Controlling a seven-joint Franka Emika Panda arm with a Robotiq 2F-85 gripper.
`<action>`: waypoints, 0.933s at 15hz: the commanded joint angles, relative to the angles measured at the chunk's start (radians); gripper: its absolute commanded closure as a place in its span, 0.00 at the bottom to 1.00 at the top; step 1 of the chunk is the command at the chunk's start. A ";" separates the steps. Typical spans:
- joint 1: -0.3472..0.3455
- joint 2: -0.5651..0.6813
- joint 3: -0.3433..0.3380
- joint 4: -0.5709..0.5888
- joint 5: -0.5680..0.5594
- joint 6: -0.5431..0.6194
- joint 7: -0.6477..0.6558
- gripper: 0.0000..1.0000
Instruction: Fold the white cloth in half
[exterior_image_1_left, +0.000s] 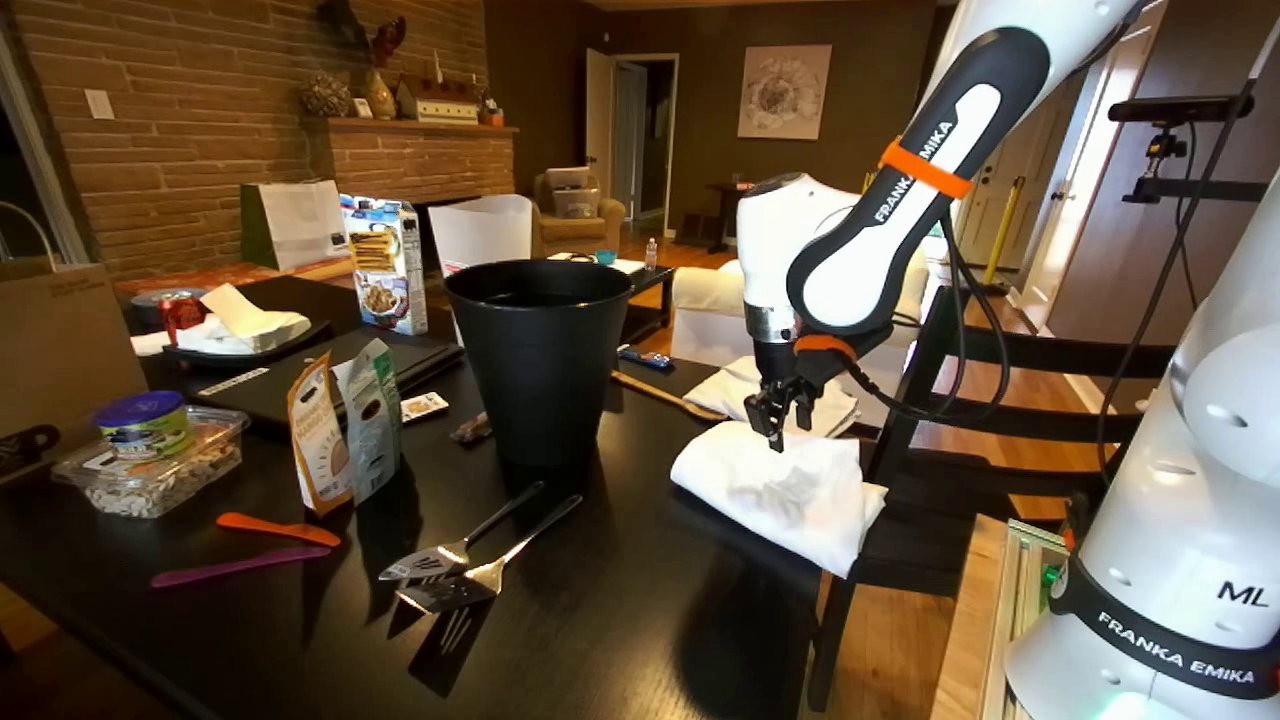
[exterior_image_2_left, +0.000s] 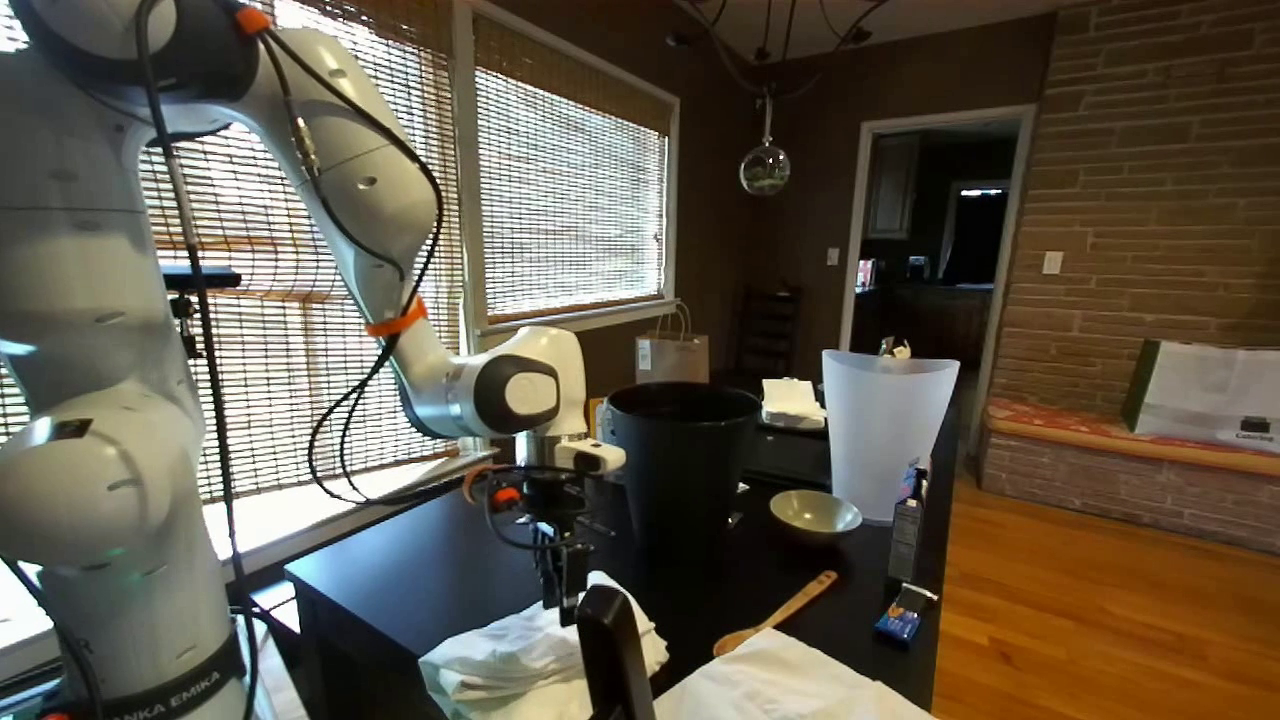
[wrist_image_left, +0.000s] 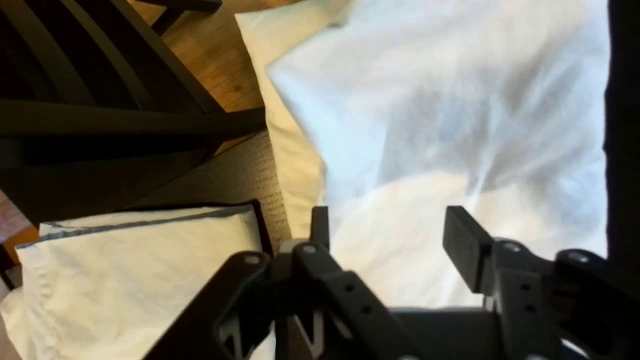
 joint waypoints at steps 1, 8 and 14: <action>0.026 -0.048 0.014 -0.002 -0.008 -0.006 0.003 0.06; 0.043 -0.078 0.040 -0.010 0.014 -0.001 0.002 0.00; 0.050 -0.177 0.079 0.009 0.024 -0.056 0.024 0.00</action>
